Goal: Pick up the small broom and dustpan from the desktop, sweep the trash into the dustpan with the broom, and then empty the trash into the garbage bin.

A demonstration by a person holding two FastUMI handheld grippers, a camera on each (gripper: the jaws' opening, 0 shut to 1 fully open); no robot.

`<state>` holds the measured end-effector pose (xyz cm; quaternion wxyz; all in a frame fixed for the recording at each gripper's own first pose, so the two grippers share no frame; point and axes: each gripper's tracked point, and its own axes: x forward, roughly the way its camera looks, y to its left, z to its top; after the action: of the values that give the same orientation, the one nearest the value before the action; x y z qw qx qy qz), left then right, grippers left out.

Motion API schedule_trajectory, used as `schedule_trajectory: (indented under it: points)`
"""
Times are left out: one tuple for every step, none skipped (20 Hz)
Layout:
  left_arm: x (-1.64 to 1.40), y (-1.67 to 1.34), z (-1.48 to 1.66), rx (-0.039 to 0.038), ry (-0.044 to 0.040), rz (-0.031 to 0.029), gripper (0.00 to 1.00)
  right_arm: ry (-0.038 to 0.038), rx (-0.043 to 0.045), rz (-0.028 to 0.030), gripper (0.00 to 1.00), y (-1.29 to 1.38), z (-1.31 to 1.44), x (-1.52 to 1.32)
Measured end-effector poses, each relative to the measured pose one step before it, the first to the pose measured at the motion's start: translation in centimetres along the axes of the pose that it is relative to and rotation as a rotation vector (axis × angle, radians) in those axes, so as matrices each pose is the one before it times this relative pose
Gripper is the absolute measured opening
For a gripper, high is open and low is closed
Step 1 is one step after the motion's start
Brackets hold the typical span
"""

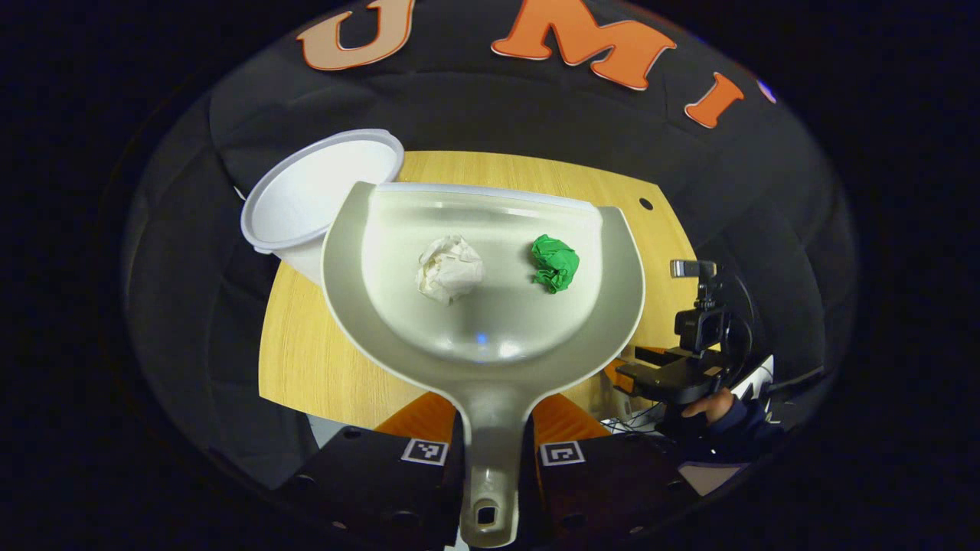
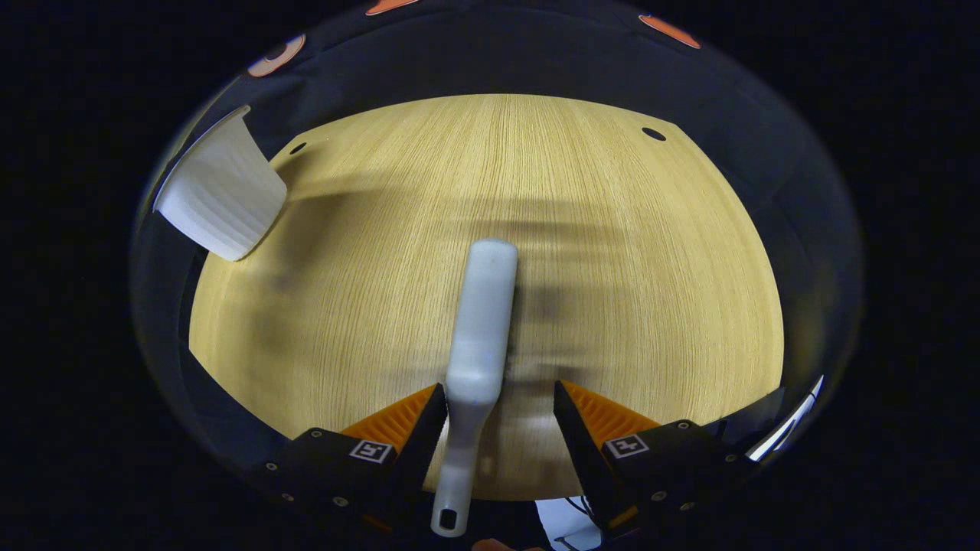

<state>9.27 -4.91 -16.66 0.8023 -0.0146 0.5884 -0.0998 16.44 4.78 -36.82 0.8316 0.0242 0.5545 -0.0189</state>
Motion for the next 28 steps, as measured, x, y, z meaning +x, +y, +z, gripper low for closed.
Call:
schedule_trajectory:
  points:
    - [-0.694,1.286,0.63,-0.021,-0.01014,0.01898,0.3,0.0041,0.00194,0.00042,0.86,-0.118,0.029,0.145]
    - [-0.413,1.437,0.956,-0.0231,-0.01286,0.02565,0.29,0.005,-0.00067,-0.00595,0.87,-0.179,-0.004,0.014]
    - [-0.677,1.873,0.745,-0.02384,-0.01443,0.02904,0.3,0.00442,0.00392,-0.00984,0.87,-0.157,-0.045,0.033]
    - [-0.311,1.892,0.911,-0.01365,-0.01213,0.0308,0.3,0.003,0.00337,-0.01242,0.88,-0.187,0.012,0.144]
    - [-0.449,2.172,0.924,-0.01137,-0.01328,0.02891,0.29,0.00363,-0.0032,-0.00853,0.89,-0.254,0.004,0.091]
    - [0.131,1.719,0.658,-0.00578,0.00271,0.03004,0.29,0.00465,-0.00354,-0.00893,0.89,-0.147,0.073,0.118]
    - [0.261,1.335,0.566,-0.00376,0.00066,0.02946,0.29,0.00374,-0.00453,-0.00657,0.9,-0.037,0.185,0.104]
    - [0.41,1.531,0.408,-0.00774,0.01031,0.03503,0.29,0.00359,-0.00335,-0.00807,0.9,0.042,0.087,0.076]
    - [0.58,0.854,0.207,0.00159,0.00688,0.02862,0.29,-0.00202,-0.00026,-0.00185,0.9,0.025,0.246,0.04]
    - [0.593,1.329,0.251,0.00021,0.01018,0.03254,0.29,0.00212,-0.00038,-0.00498,0.9,-0.056,0.001,0.142]
    - [0.672,1.299,0.288,0.03017,0.01247,0.03528,0.29,0.00217,0.00398,0.00153,0.9,-0.023,0.001,0.031]
    - [0.646,1.088,0.133,0.02797,0.01154,0.03924,0.29,0.00681,0.00612,0.00254,0.9,0.038,-0.063,0.031]
    - [0.601,1.468,0.424,0.05174,0.01254,0.03812,0.29,0.00197,0.00674,0.00279,0.9,0.03,0.061,-0.031]
    - [0.101,1.036,0.86,0.04355,0.0058,0.03539,0.29,0.00289,0.00169,-0.00217,0.9,0.033,0.088,0.019]
    - [0.358,1.337,0.801,0.04812,0.00175,0.0364,0.3,-0.00122,0.00015,-0.00239,0.9,-0.035,0.071,-0.002]
    - [0.062,0.809,0.378,0.0471,0.00137,0.02788,0.29,0.00114,-0.00078,-0.0013,0.9,-0.057,0.023,0.006]
    - [0.576,1.201,0.985,0.05272,-0.00559,0.0352,0.29,0.00006,0.00237,-0.00001,0.9,-0.061,0.089,-0.06]
    - [0.358,0.87,0.328,0.05959,0.00122,0.0342,0.29,0.00062,0.0042,0.00158,0.9,0.032,0.076,0.083]
    - [0.727,1.287,0.683,0.06672,-0.00504,0.0473,0.29,0.00153,0.00296,-0.00094,0.9,-0.049,-0.022,-0.051]
    - [0.438,0.815,0.518,0.08087,-0.0063,0.0503,0.29,0.00028,0.00303,0.00201,0.9,0.068,-0.045,0.023]
    - [0.151,0.957,0.207,0.07062,-0.00492,0.0537,0.29,0.002,0.00448,0.00058,0.9,-0.06,0.064,-0.024]
    - [-0.318,0.772,0.104,0.06388,-0.00443,0.04566,0.29,-0.00083,0.00267,0.00244,0.9,0.089,0.104,0.053]
    - [0.532,0.386,0.171,0.04421,-0.00224,0.03846,0.29,0.0008,0.00141,-0.00138,0.9,-0.009,0.068,-0.005]
    - [-0.52,0.669,0.272,0.05214,0.00107,0.03358,0.29,-0.0022,0.00011,0.00067,0.91,-0.021,0.022,0.08]
    - [0.289,0.014,0.354,0.04928,0.00118,0.0309,0.29,0.00197,-0.00084,0.00122,0.91,0.018,-0.012,0.025]
    - [-0.188,0.864,-0.202,0.06605,-0.00848,0.0387,0.29,-0.00061,0.00112,0.00035,0.91,0.01,-0.041,-0.016]
    - [0.092,0.486,-0.155,0.06607,-0.00202,0.04629,0.29,0.00121,-0.00054,0.00066,0.91,-0.012,-0.072,-0.007]
    - [-0.11,0.764,-0.022,0.07371,-0.01007,0.05901,0.29,-0.0007,0.00032,-0.00061,0.91,-0.042,0.05,0.018]
